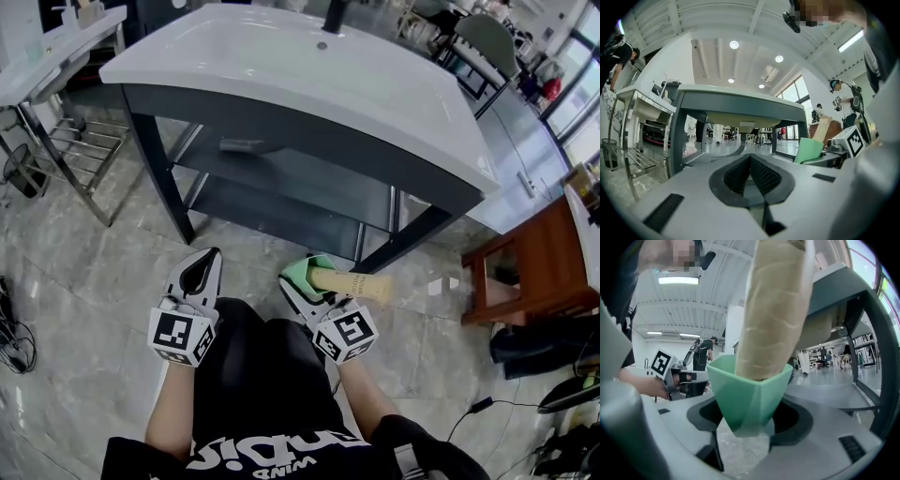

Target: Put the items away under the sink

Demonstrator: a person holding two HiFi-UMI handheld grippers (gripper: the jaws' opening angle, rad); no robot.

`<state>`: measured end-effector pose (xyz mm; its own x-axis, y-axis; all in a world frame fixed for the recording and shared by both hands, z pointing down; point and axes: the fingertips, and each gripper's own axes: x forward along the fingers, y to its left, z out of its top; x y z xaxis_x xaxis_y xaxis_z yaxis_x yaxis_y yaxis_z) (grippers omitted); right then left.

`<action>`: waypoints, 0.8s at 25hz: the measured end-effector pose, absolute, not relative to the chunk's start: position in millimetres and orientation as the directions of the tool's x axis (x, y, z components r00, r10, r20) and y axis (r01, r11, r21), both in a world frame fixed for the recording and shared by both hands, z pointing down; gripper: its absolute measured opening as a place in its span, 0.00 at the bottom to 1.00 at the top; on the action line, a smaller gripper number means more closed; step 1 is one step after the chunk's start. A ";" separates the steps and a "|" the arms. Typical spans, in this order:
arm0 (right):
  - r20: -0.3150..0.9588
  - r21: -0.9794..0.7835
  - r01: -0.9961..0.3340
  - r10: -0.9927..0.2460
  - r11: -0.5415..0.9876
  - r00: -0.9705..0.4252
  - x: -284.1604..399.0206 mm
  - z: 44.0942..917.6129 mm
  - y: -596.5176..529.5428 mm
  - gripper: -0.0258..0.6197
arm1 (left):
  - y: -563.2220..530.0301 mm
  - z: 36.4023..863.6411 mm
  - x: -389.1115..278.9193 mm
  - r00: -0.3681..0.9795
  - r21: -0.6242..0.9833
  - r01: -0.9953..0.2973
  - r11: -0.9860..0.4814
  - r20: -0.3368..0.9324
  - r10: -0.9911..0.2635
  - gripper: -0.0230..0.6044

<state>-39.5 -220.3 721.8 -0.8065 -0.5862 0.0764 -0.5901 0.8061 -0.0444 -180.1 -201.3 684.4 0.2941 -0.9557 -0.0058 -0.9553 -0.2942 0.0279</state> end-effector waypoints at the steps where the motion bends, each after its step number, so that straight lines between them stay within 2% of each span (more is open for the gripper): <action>1: 0.080 -0.047 -0.591 -0.586 0.806 -0.806 -37.6 723.3 -220.4 0.51 | -201.2 685.1 -175.9 0.295 0.026 -0.955 -0.295 -0.005 -0.955 0.06; 10: 0.099 -0.018 -0.570 -0.566 0.821 -0.818 -41.2 724.5 -229.3 0.51 | -209.9 676.1 -150.0 0.341 0.000 -0.940 -0.341 -0.023 -0.940 0.06; 20: 0.106 0.040 -0.601 -0.602 0.798 -0.792 -26.4 712.8 -270.3 0.51 | -225.1 664.3 -135.3 0.385 -0.007 -0.923 -0.385 -0.036 -0.922 0.06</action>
<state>-26.4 -270.3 712.8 -0.7917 -0.6016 0.1060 -0.6011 0.7981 0.0402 -135.3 -225.1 664.3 0.3846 -0.9224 -0.0361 -0.9230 -0.3846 -0.0068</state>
